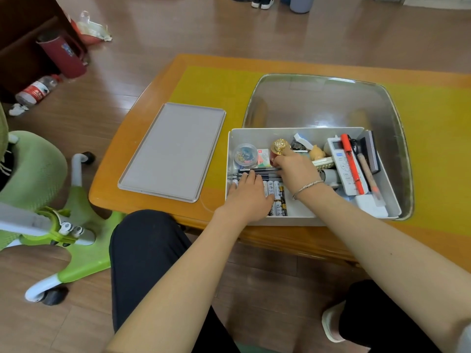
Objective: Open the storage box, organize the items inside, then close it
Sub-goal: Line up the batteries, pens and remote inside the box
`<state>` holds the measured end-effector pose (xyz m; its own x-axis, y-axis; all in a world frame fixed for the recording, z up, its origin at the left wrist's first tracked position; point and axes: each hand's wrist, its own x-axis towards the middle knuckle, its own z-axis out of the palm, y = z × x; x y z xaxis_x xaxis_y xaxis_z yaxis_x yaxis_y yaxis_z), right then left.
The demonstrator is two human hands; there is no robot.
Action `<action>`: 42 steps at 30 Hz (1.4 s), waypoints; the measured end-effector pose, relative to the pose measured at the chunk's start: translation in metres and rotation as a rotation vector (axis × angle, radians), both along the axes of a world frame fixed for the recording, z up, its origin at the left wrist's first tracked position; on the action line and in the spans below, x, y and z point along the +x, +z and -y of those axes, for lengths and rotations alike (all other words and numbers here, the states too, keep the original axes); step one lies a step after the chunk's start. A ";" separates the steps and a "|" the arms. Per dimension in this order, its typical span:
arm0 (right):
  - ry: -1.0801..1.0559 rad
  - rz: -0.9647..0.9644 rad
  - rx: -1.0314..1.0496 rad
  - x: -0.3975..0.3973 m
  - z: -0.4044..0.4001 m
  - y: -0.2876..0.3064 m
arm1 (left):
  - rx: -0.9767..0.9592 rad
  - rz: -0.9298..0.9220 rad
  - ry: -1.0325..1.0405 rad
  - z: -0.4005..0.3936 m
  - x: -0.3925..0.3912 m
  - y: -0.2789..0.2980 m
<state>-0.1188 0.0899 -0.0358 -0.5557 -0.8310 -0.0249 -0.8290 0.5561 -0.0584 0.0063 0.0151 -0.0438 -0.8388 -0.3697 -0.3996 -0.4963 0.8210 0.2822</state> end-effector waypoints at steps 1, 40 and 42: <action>0.007 -0.010 0.011 0.001 0.000 0.000 | 0.000 0.000 0.003 0.000 0.000 -0.001; -0.085 0.240 0.101 0.011 -0.025 -0.006 | -0.158 0.105 -0.032 0.003 -0.013 -0.006; -0.074 0.271 0.087 0.011 -0.026 -0.005 | -0.156 0.106 -0.031 0.003 -0.013 -0.007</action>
<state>-0.1075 0.1161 -0.0405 -0.5781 -0.7767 -0.2503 -0.7468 0.6271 -0.2213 -0.0064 0.0119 -0.0510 -0.8070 -0.4091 -0.4259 -0.4905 0.8660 0.0976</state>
